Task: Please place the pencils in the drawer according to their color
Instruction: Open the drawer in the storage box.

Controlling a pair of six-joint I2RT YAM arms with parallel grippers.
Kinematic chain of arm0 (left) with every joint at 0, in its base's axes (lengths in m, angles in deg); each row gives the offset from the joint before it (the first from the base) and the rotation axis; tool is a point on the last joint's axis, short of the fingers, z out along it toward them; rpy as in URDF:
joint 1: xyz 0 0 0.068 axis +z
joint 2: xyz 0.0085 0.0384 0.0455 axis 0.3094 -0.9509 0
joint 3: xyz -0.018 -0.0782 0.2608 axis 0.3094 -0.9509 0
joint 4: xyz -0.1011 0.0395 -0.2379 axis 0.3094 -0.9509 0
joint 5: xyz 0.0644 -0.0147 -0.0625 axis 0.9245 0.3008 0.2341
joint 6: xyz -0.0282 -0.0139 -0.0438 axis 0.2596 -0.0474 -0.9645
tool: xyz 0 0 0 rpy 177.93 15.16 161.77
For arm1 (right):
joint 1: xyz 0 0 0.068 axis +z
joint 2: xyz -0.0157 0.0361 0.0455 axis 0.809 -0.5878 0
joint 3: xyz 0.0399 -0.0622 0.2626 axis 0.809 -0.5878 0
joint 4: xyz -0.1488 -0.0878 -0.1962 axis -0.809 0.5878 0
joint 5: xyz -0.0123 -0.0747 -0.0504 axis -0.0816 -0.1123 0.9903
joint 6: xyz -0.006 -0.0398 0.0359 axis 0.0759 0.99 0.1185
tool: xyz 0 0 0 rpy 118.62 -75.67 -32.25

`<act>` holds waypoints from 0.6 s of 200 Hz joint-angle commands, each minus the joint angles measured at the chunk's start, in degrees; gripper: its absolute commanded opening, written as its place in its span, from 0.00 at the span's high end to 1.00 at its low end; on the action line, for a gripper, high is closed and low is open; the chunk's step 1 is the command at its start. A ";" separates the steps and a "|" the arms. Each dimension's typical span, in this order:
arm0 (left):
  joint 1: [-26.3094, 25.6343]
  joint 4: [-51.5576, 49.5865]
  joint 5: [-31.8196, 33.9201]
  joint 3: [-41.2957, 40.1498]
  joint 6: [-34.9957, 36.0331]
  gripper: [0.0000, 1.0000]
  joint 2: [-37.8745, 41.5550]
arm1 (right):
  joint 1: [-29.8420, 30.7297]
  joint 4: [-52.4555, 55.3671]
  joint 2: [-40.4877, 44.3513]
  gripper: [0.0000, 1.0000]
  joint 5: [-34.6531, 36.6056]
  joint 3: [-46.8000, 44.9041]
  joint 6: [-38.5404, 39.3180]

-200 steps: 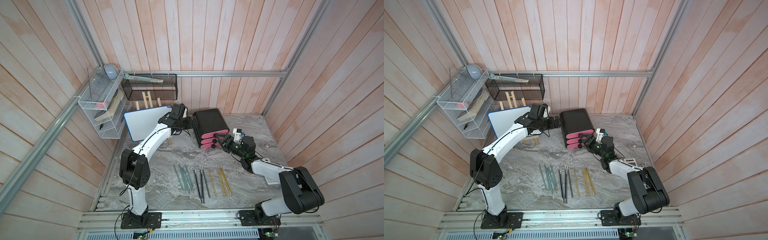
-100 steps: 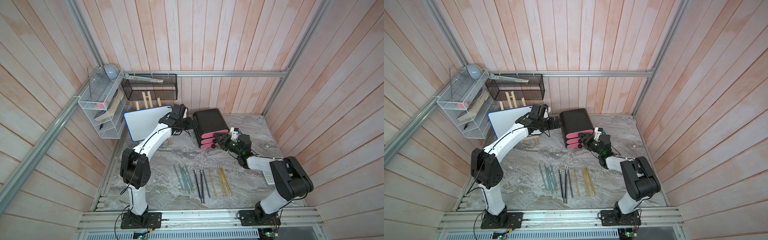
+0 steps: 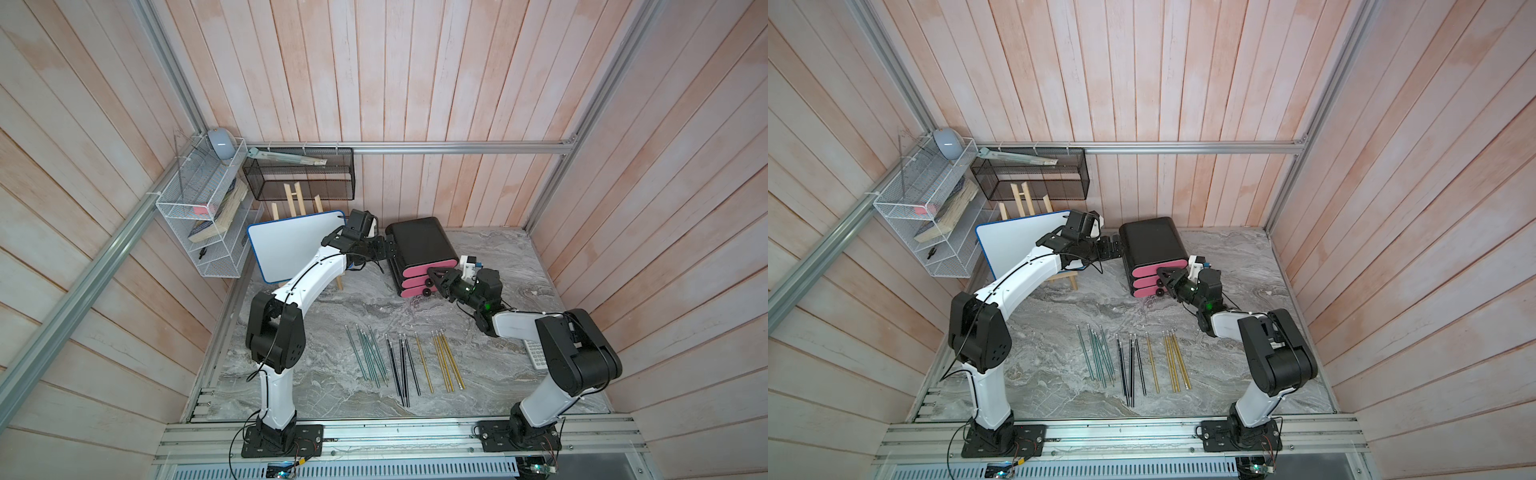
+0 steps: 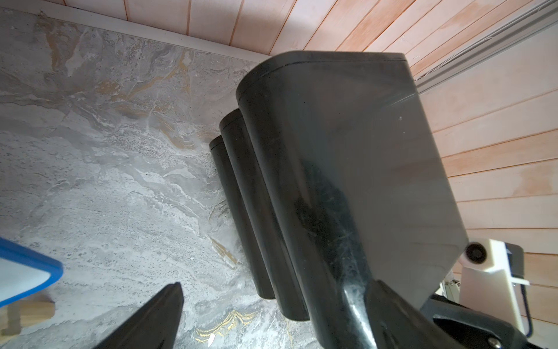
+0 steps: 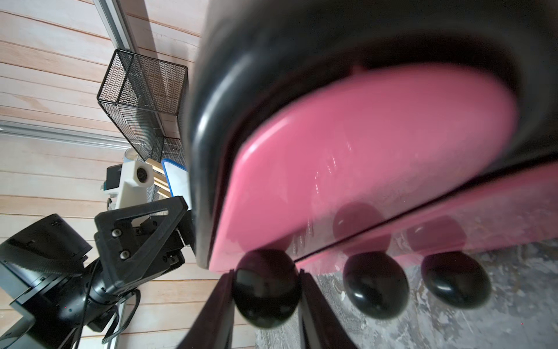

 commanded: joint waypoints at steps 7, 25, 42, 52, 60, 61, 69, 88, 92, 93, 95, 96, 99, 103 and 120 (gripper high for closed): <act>-0.11 1.32 -0.65 1.88 -0.31 0.00 -1.43 | -0.20 -1.90 3.93 0.81 -1.59 -3.18 -0.18; -0.12 1.51 -1.14 2.51 -0.56 0.00 -2.03 | -0.20 -0.62 6.52 0.81 -1.75 -4.96 0.37; -0.12 1.59 -1.46 2.92 -0.60 0.00 -2.48 | -0.20 1.07 9.24 0.81 -1.62 -6.57 0.70; -0.12 1.50 -1.50 3.05 -0.58 0.00 -2.58 | -0.20 1.96 10.93 0.81 -1.55 -7.64 0.92; -0.12 1.65 -1.58 3.02 -0.71 0.01 -2.62 | -0.20 2.77 12.29 0.81 -1.20 -8.48 1.01; -0.12 1.62 -1.62 3.06 -0.73 0.00 -2.60 | -0.20 2.84 12.40 0.81 -1.19 -8.53 0.99; -0.08 1.72 -1.73 2.97 -0.67 0.00 -2.58 | -0.20 3.57 13.68 0.81 -0.94 -9.49 1.14; -0.12 1.76 -2.05 2.79 -0.84 0.00 -2.41 | -0.20 5.58 16.26 0.81 -0.57 -11.18 1.49; -0.12 1.85 -2.09 2.75 -0.92 0.00 -2.39 | -0.20 5.87 16.73 0.81 -0.68 -11.48 1.45; -0.12 1.85 -2.05 2.71 -0.93 0.00 -2.35 | -0.20 5.97 16.86 0.81 -0.67 -11.52 1.43; -0.12 1.81 -2.08 2.67 -0.93 0.00 -2.33 | -0.23 6.05 17.03 0.81 -0.81 -11.66 1.41; -0.12 1.88 -2.04 2.62 -0.93 0.00 -2.32 | -0.22 6.10 17.15 0.81 -0.82 -11.79 1.41; -0.12 1.90 -2.07 2.56 -0.97 0.00 -2.24 | -0.21 6.29 17.56 0.81 -0.89 -11.97 1.41; -0.08 1.94 -2.07 2.48 -1.02 0.00 -2.15 | -0.20 6.41 17.97 0.81 -0.92 -12.31 1.40; -0.17 2.32 -2.17 2.06 -1.11 0.00 -1.82 | -0.14 7.94 19.87 0.81 -1.33 -13.41 1.58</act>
